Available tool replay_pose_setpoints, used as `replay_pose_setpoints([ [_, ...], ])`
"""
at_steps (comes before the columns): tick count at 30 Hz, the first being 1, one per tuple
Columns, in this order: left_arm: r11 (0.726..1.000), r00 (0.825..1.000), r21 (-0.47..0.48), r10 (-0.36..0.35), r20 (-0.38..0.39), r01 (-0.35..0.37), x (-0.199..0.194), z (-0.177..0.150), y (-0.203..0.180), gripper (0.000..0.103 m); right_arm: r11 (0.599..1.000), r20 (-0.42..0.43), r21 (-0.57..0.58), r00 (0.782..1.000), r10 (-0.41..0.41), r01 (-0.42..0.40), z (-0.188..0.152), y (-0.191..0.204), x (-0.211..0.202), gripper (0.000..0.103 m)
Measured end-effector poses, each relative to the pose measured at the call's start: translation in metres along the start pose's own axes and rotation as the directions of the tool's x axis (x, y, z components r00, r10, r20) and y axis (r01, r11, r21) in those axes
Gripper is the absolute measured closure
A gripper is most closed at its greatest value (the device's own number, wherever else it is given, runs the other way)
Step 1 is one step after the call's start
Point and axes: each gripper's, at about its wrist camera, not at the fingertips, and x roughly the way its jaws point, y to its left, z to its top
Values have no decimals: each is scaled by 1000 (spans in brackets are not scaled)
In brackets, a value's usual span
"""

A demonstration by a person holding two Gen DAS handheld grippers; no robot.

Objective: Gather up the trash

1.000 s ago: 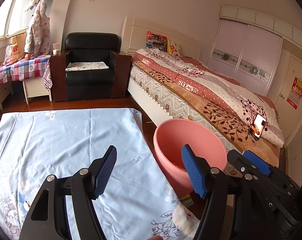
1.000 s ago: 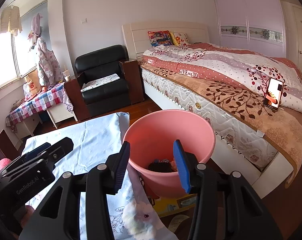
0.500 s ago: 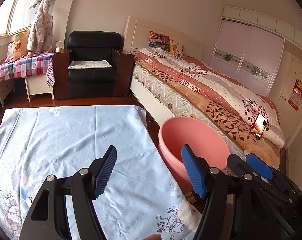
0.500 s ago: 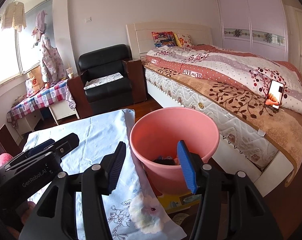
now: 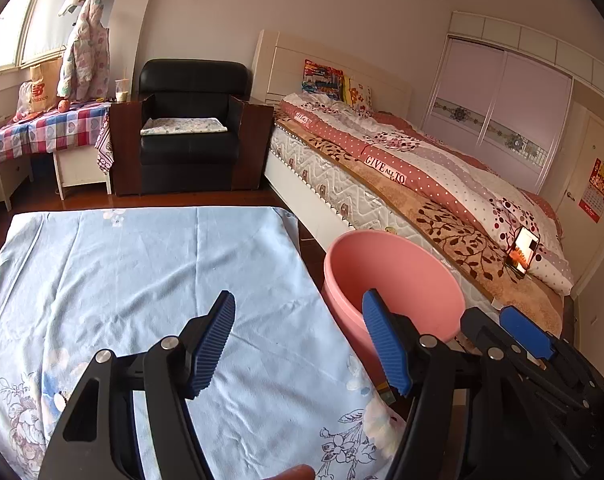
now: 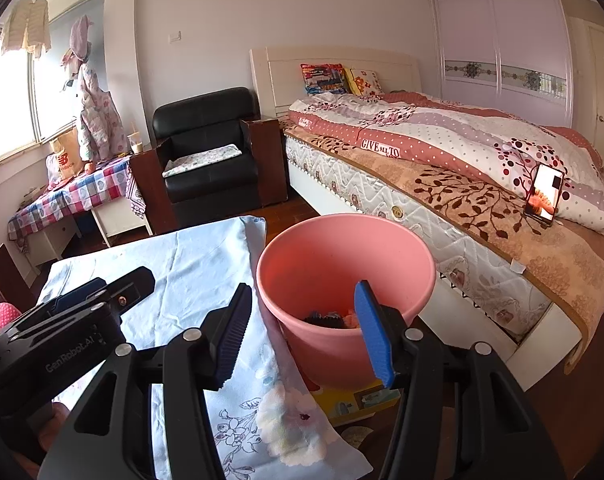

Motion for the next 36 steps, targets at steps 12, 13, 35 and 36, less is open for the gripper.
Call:
replay_pose_setpoints([
  [12,1000,1000,1,4,4,-4,-1,-1,0,38,1000,3,2,1000,-3,3,1,-1,-1,49],
  [13,1000,1000,1,5,4,-5,-1,-1,0,39,1000,3,3,1000,-4,4,1,0,-1,49],
  [35,1000,1000,11,22,-4,-22,1,-2,-2,43,1000,-2,6,1000,-7,7,3,-4,2,49],
  [36,1000,1000,11,23,-6,-23,2,-2,-2,43,1000,-2,6,1000,-8,8,3,-5,2,49],
])
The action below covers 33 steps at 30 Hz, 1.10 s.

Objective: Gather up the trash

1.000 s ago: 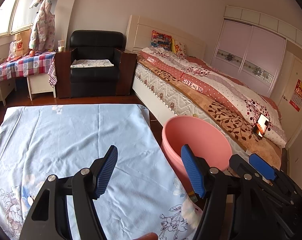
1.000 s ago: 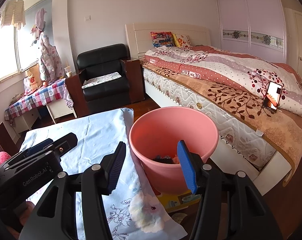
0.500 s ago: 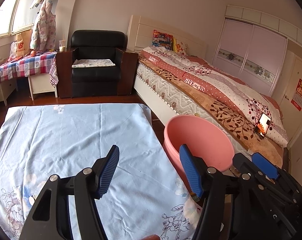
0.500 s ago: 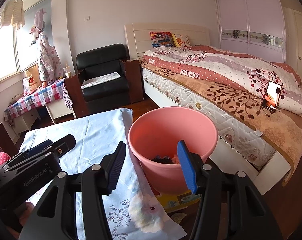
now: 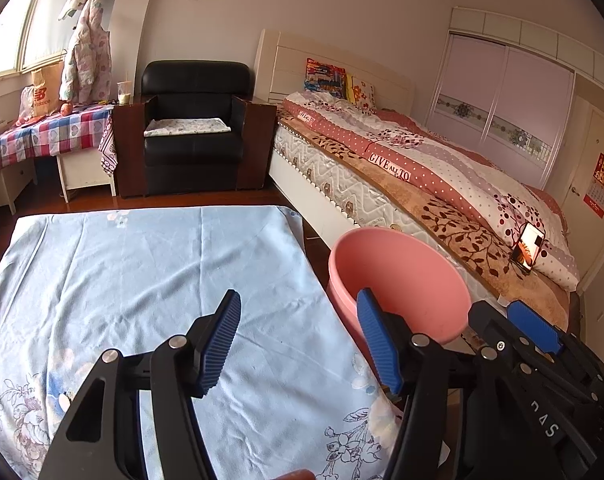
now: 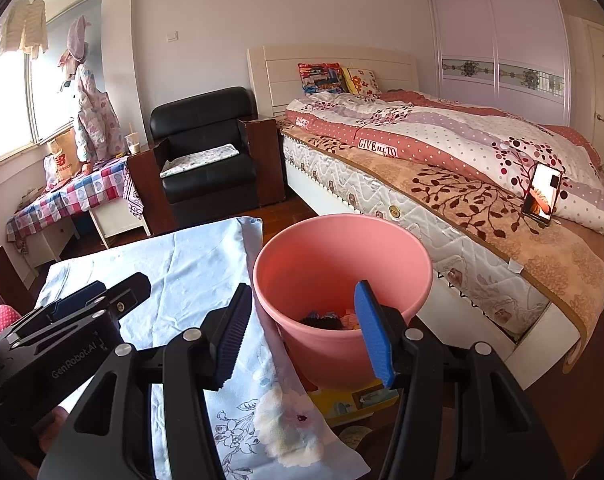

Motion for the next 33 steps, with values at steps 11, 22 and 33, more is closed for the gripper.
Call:
replay_pose_setpoints([
  [11,1000,1000,7,3,-7,-3,3,-3,0,44,1000,-3,4,1000,0,0,0,-1,1,49],
  [22,1000,1000,8,8,-4,-8,3,-5,0,45,1000,-4,8,1000,2,-2,-2,-2,2,49],
  [33,1000,1000,12,8,-7,-8,3,-5,0,46,1000,-6,9,1000,3,-3,-3,-2,2,49],
])
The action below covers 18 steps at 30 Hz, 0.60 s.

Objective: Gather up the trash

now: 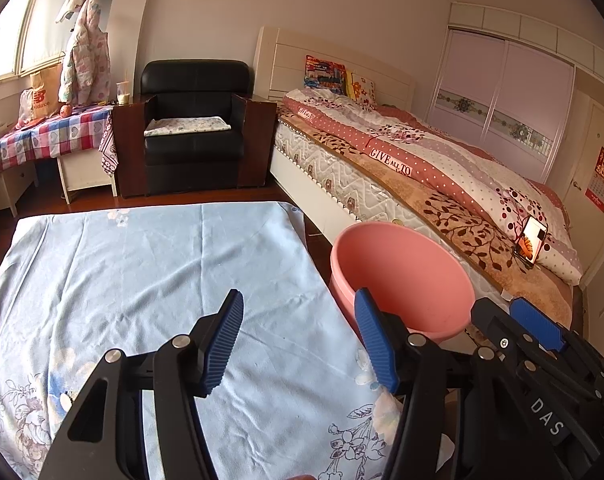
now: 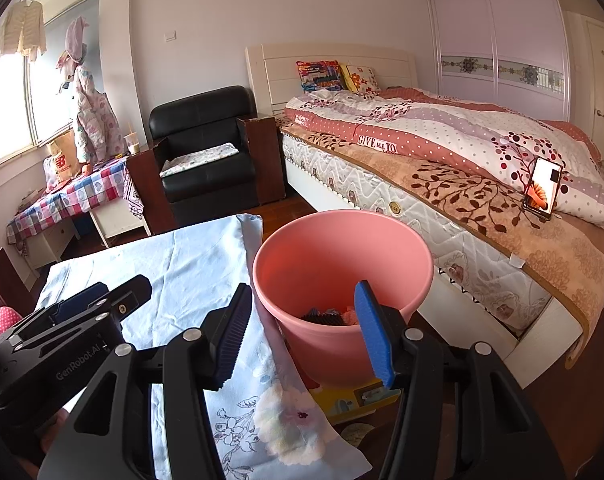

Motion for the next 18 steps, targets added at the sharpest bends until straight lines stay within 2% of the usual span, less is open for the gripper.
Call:
replay_pose_setpoints([
  [18,1000,1000,4,1,-7,-1,-1,-1,-1,46,1000,-6,-3,1000,1,-1,-2,1,0,49],
])
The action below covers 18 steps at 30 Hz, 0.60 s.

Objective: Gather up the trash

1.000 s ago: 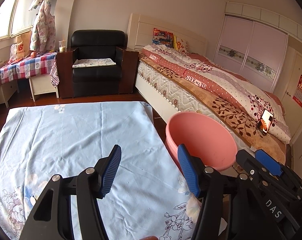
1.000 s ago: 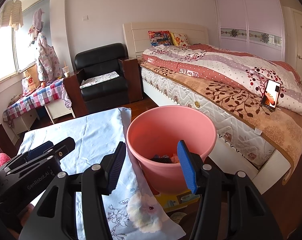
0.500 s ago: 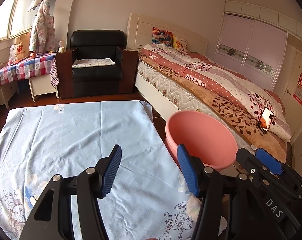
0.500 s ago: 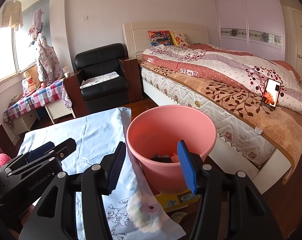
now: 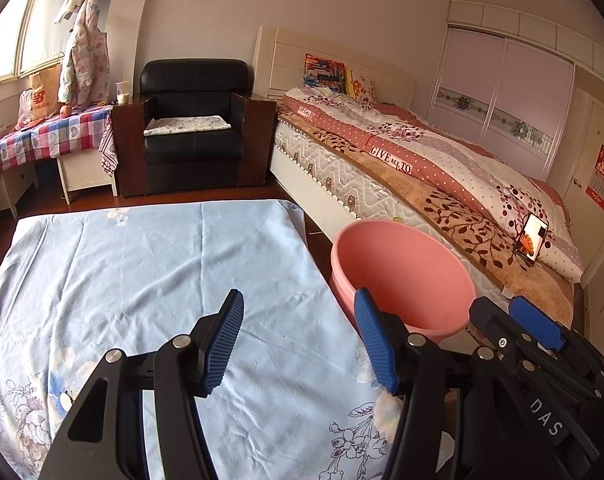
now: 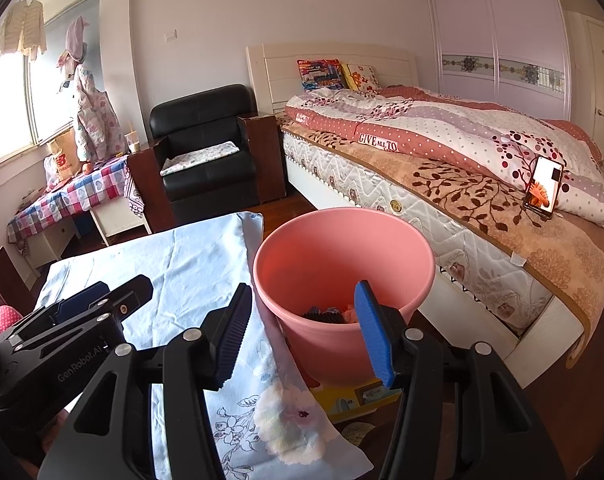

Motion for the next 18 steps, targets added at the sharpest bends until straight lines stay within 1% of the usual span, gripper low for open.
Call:
replay_pose_setpoints([
  [13,1000,1000,-1,7,-8,-7,4,0,5,46,1000,-4,-7,1000,-1,1,-1,4,0,49],
  [18,1000,1000,-7,12,-22,-12,8,1,7,46,1000,-8,-11,1000,-1,1,-3,5,4,49],
])
